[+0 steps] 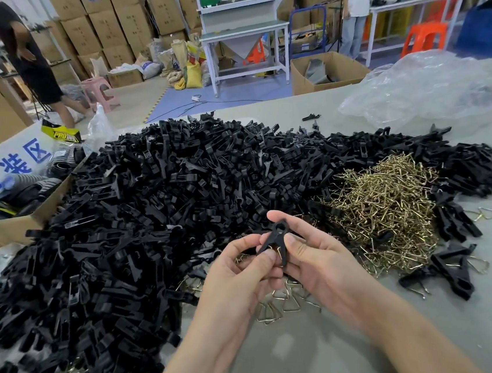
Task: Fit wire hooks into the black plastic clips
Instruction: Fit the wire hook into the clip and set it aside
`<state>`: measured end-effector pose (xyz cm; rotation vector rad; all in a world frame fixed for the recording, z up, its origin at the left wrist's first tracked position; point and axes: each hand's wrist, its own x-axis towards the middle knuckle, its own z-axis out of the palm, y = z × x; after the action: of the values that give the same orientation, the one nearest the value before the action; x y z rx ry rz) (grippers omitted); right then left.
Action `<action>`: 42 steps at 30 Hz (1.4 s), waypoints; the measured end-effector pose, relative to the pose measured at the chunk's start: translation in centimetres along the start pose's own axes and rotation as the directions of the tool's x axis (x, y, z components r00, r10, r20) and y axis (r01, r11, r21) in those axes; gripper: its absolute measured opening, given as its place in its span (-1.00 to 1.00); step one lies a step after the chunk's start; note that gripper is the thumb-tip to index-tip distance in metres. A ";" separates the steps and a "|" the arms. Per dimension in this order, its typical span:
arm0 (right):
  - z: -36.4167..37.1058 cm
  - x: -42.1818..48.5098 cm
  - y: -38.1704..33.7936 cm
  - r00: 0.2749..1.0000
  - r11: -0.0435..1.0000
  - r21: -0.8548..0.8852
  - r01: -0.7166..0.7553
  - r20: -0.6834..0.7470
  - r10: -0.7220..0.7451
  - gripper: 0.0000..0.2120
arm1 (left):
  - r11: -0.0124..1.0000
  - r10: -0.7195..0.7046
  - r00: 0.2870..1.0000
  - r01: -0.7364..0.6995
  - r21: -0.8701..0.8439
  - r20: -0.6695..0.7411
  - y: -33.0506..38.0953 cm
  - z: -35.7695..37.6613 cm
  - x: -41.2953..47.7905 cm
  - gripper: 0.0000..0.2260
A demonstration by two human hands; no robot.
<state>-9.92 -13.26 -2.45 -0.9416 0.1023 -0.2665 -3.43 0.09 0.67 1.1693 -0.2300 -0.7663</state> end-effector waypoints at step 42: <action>0.2 -0.7 -0.1 0.993 0.966 -0.255 0.045 -0.098 -0.072 -0.77 | 0.973 0.167 0.968 -0.131 -0.191 0.185 -2.8 1.2 -0.1 -0.59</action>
<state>-10.54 -12.99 -2.25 -1.1849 0.2102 -0.3649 -5.28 -1.22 -1.31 0.8959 -0.4053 -0.7554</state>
